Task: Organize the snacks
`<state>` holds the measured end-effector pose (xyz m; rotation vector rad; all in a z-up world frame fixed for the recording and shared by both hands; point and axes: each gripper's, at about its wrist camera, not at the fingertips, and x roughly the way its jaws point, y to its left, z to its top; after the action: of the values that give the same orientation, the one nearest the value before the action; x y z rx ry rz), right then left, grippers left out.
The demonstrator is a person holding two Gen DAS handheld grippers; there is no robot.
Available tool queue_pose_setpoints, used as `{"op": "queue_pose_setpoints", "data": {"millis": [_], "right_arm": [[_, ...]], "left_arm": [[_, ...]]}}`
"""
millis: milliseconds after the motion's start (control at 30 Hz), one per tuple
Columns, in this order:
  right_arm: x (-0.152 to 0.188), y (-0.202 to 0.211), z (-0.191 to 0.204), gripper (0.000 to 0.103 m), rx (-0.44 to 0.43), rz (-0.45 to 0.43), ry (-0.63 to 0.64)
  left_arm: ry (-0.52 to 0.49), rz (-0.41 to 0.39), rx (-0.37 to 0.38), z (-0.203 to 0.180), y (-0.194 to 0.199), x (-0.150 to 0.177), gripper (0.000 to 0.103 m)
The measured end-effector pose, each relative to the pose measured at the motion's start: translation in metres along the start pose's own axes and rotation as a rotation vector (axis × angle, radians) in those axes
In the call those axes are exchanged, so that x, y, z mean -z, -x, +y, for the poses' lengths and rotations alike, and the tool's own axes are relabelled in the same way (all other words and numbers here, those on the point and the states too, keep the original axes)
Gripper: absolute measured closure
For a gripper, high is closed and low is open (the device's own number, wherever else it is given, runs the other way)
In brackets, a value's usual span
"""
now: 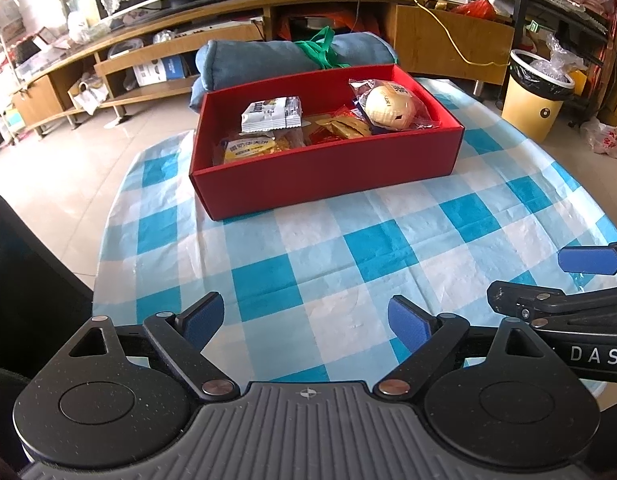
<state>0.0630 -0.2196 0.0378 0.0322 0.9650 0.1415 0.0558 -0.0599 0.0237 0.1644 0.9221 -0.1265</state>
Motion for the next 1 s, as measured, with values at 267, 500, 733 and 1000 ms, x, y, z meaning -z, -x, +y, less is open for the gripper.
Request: {"op": "queue_pose_setpoints", "data": {"millis": [267,500,733,1000], "right_arm": [[0.0002,0.0003,0.0004,0.033,0.000,0.001,0.002],[0.0004,0.0003,0.0005,0.033,0.000,0.002,0.001],[0.0005,0.0005,0.0004,0.033,0.000,0.002,0.001],[0.0002,0.0006,-0.0005,0.033,-0.001,0.002,0.000]], "left_arm": [[-0.003,0.001,-0.011,0.0004,0.0001,0.0016,0.009],[-0.003,-0.002,-0.011,0.0013,0.0005,0.0016,0.009],[-0.005,-0.012,-0.011,0.0012,0.0016,0.0014,0.009],[-0.006,-0.014,-0.010,0.0004,0.0016,0.0015,0.009]]}}
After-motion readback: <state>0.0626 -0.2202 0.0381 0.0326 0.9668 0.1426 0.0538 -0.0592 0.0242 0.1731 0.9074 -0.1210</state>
